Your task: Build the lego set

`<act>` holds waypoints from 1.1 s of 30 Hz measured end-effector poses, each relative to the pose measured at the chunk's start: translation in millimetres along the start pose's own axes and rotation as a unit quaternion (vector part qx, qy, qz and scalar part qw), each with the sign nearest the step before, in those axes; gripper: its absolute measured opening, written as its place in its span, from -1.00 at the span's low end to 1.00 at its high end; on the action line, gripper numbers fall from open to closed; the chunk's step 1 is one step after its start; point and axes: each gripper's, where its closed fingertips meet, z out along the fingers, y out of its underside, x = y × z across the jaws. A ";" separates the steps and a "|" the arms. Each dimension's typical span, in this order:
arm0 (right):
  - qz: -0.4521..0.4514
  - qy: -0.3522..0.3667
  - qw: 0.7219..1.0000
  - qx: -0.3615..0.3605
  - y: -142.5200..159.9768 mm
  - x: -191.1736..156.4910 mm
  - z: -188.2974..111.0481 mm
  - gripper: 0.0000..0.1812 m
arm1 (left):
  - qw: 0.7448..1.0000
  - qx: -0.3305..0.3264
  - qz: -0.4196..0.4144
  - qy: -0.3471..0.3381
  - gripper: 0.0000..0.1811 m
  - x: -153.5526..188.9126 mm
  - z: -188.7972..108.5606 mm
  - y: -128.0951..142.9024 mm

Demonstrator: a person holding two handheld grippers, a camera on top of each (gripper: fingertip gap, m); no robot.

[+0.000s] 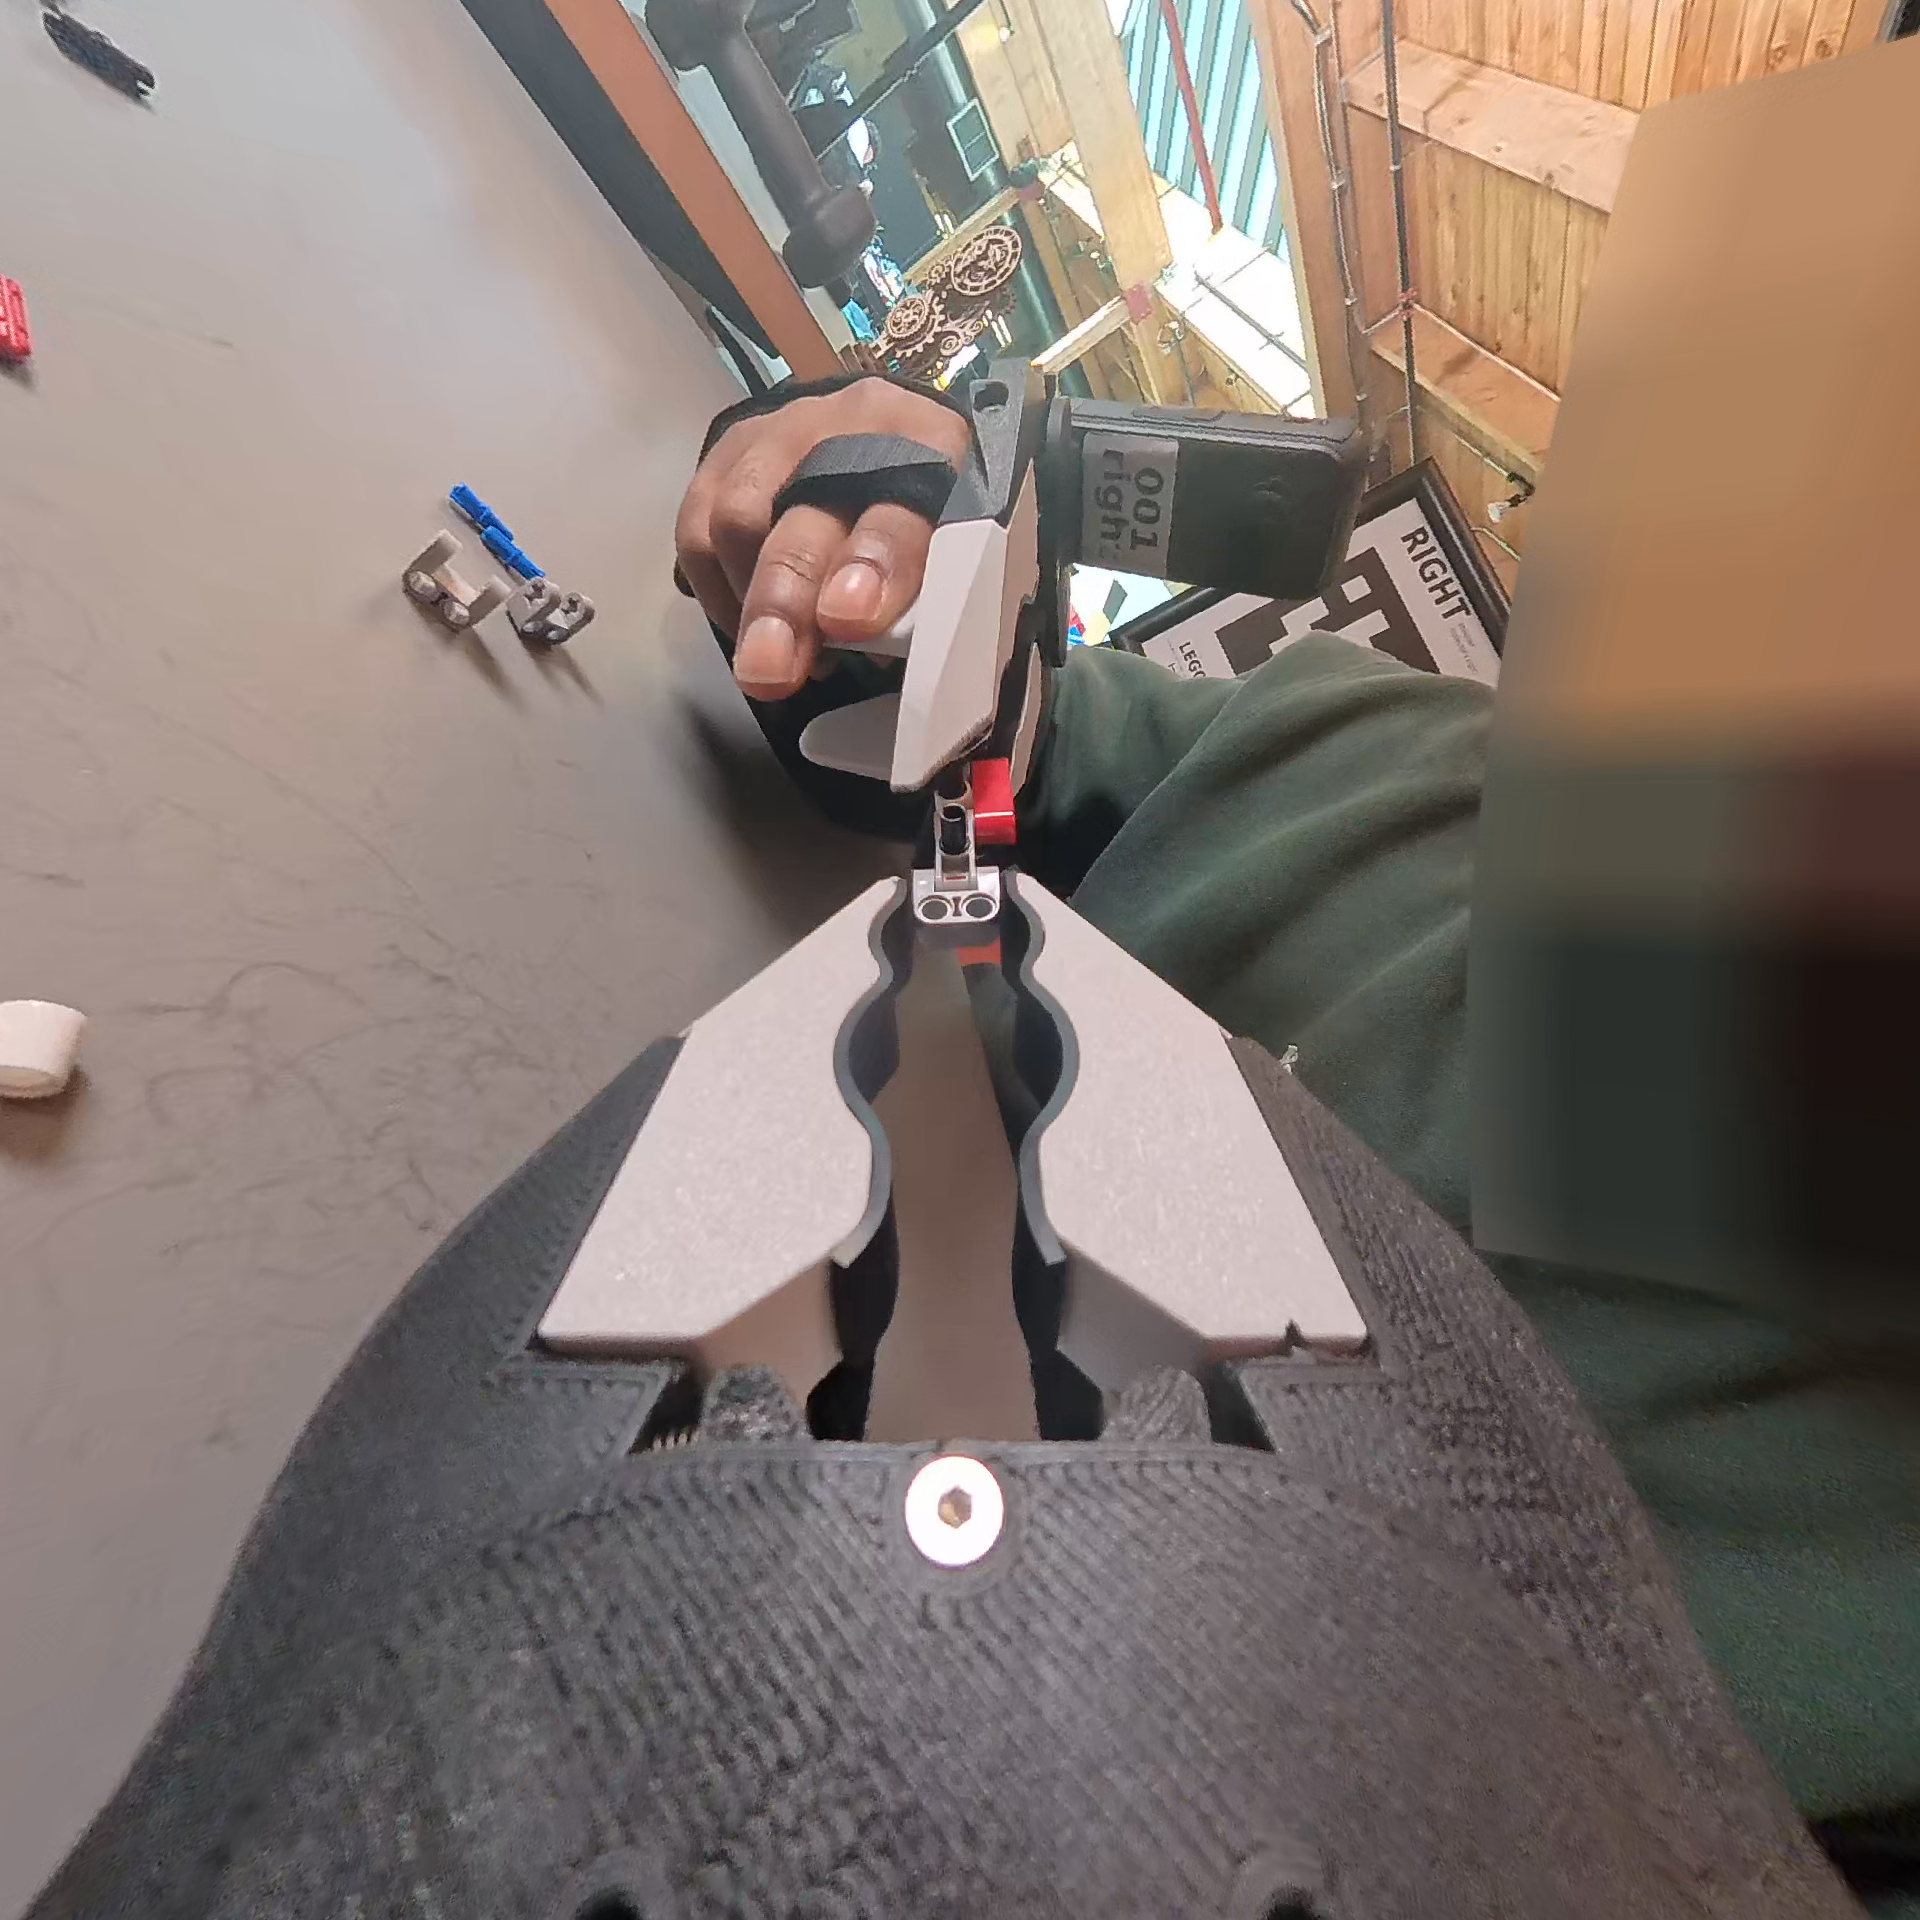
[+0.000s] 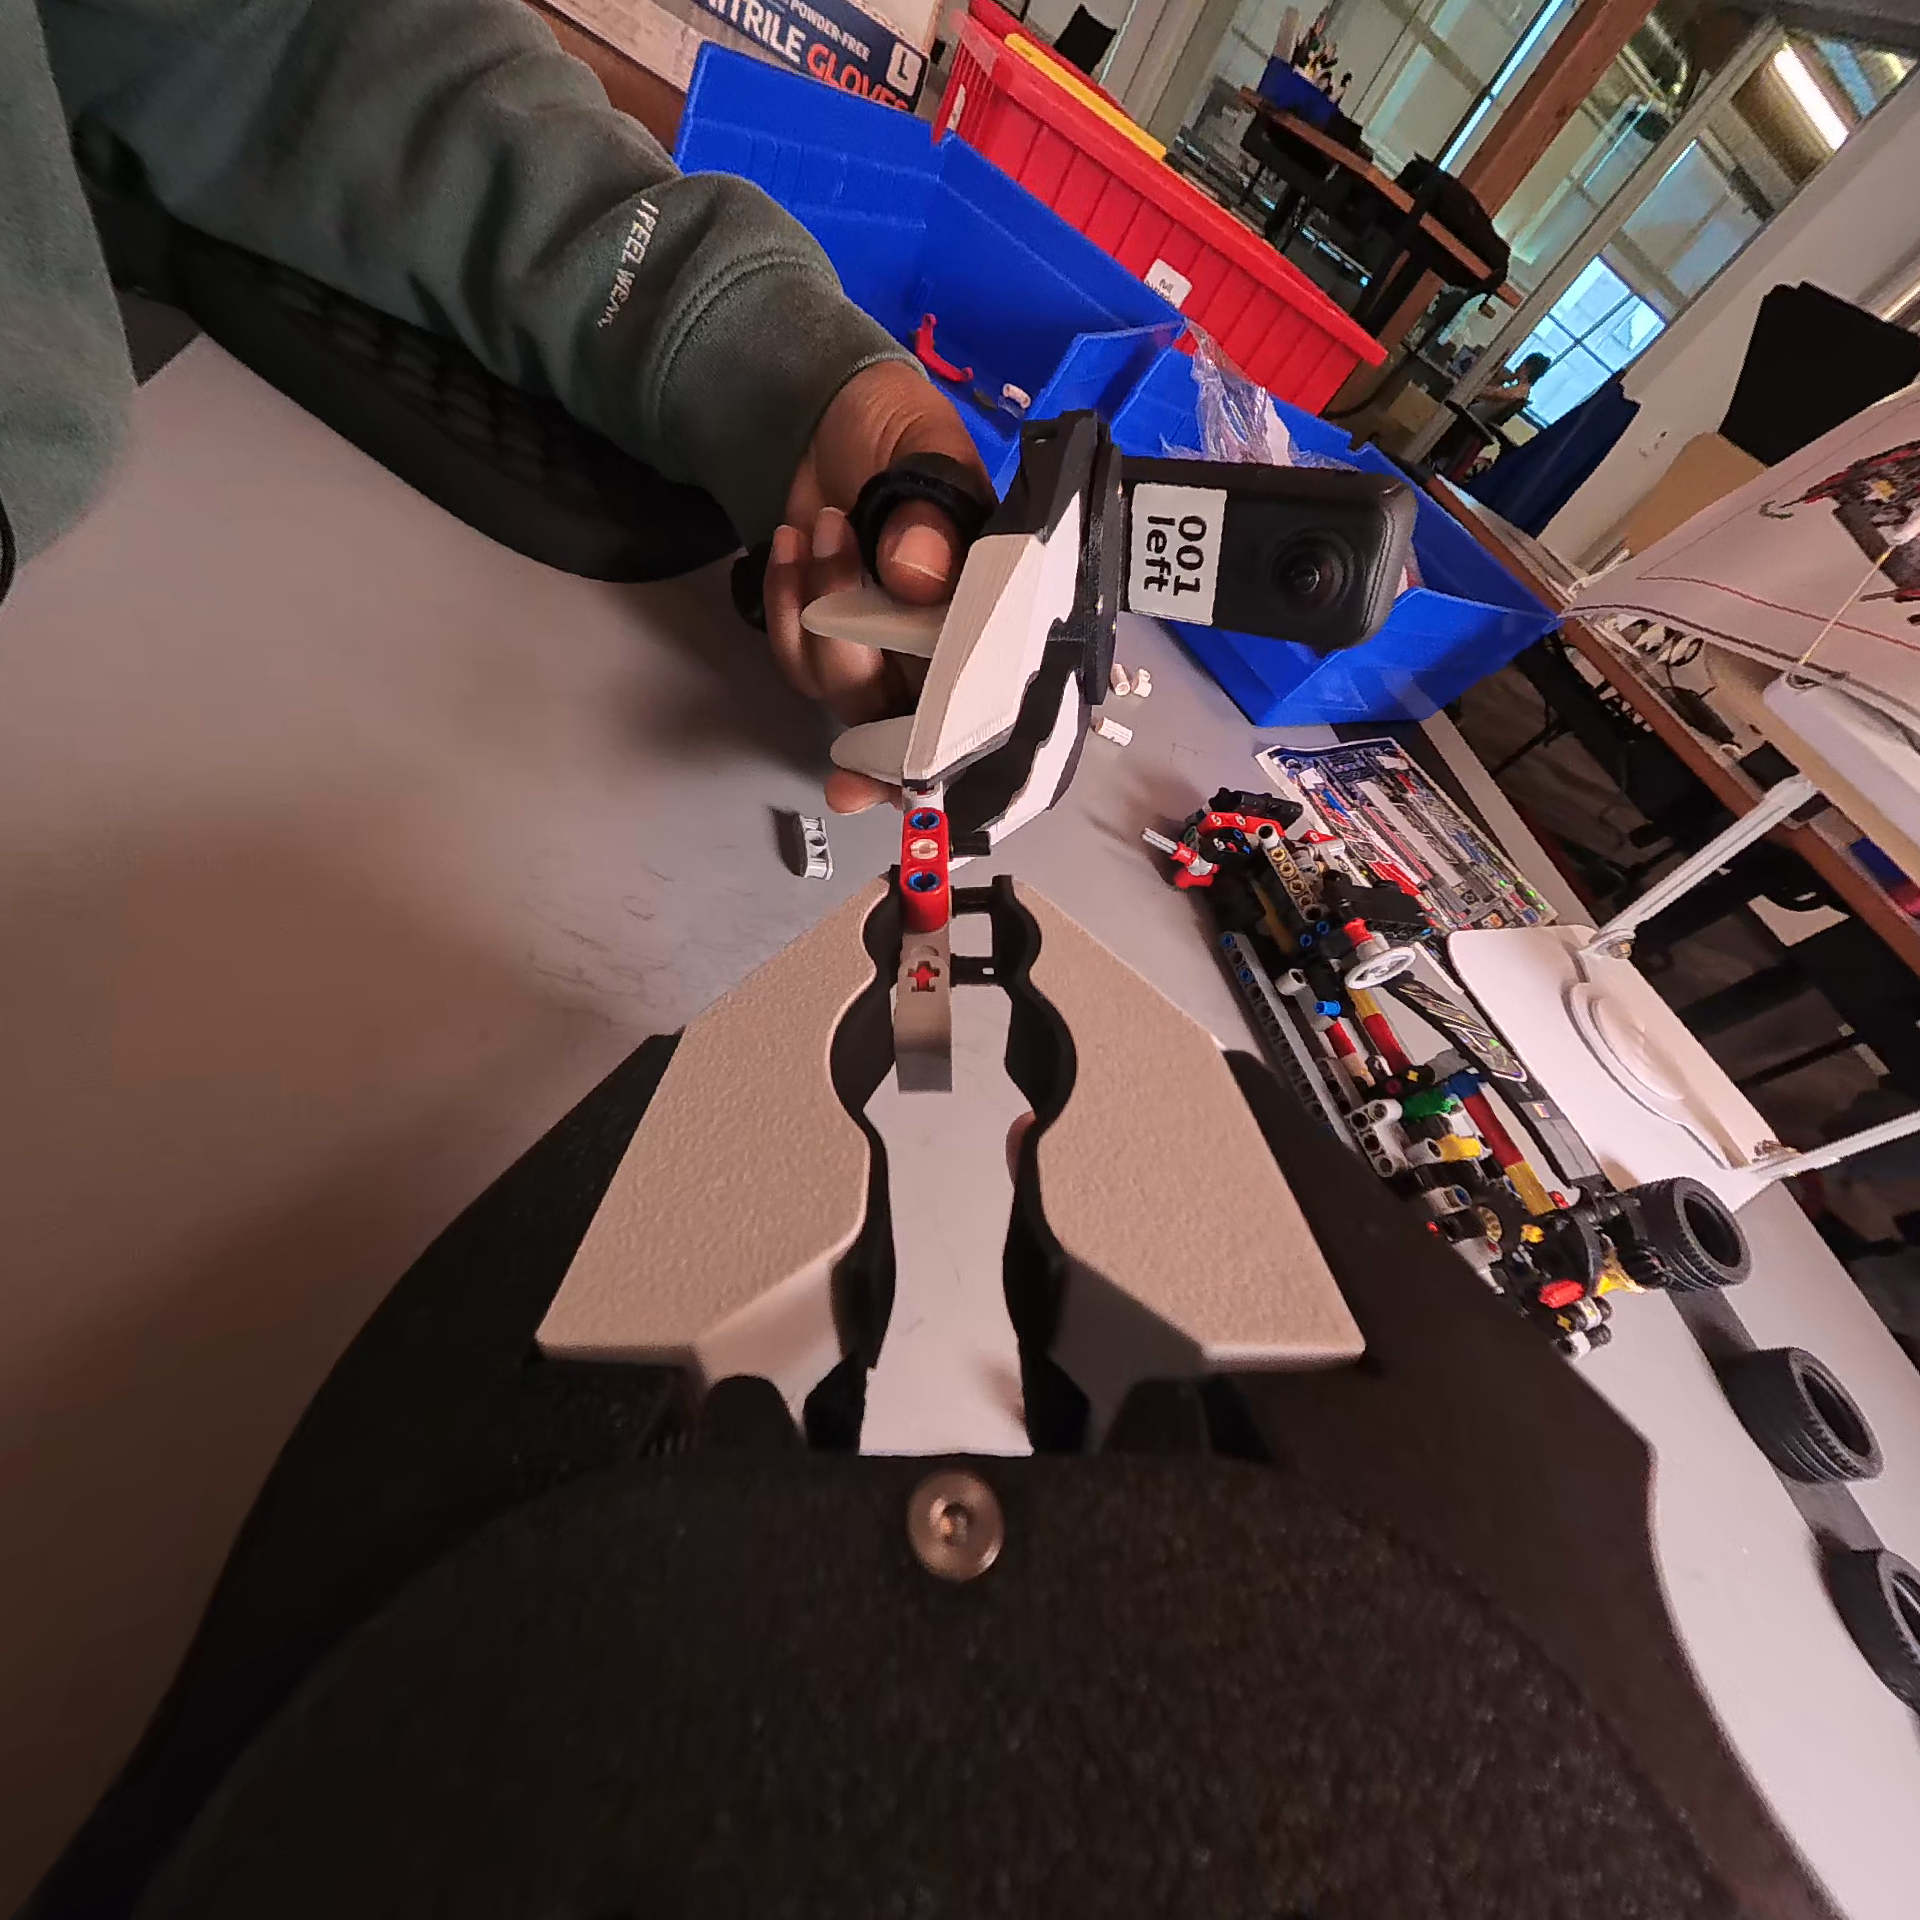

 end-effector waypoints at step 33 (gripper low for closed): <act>0.037 -0.031 0.981 -0.188 73.6 18.6 8.9 -0.75 | 0.841 -0.189 0.350 -0.367 -0.84 -89.6 -41.9 10.4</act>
